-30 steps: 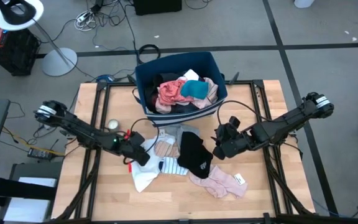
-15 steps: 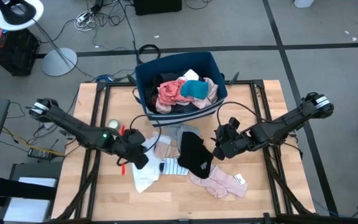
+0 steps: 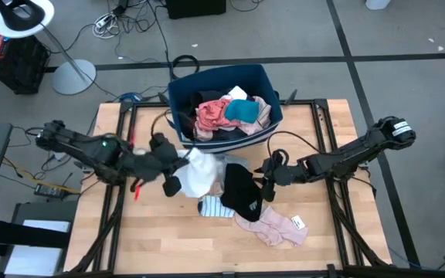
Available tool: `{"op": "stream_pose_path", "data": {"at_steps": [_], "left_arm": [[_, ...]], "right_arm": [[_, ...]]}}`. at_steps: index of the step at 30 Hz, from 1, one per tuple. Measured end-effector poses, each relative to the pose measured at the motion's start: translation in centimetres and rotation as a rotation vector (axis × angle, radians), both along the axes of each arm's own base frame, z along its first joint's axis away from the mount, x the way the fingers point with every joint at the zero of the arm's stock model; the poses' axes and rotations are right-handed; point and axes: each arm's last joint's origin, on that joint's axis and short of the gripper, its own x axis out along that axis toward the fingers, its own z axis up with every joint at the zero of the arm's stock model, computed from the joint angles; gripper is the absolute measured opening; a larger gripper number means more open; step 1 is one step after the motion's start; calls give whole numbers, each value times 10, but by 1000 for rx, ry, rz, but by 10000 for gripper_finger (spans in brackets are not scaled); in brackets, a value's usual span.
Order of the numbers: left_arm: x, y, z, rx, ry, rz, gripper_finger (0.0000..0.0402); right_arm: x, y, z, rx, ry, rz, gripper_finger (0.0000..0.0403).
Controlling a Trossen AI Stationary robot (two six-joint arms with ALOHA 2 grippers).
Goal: Sort clothes
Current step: Put the white short into the blue laundry bin
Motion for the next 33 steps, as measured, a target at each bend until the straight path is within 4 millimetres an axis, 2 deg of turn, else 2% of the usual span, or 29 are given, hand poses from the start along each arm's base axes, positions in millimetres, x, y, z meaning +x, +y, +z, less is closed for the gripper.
{"op": "stream_pose_path", "data": {"at_steps": [5,11,17,21,26,30,33], "left_arm": [[7,27,39,98,-97,11,0],[11,67,92,268,-264,84,0],[23,112,117,396,-282,166,0],[35,145,114,424,-231,225,0],[49,172,93,369,-150,168,5],[61,189,64,249,-24,209,22],[65,198,35,135,92,220,47]], "right_arm": [[-4,-11,-13,32,6,-18,150],[-4,-18,-15,52,0,-27,149],[-1,-22,-12,56,-34,-17,146],[-1,-23,-12,51,-32,-19,146],[0,-25,-12,59,-33,-17,144],[0,-25,-12,65,-31,-8,144],[0,-25,-13,65,-29,-8,142]]}}
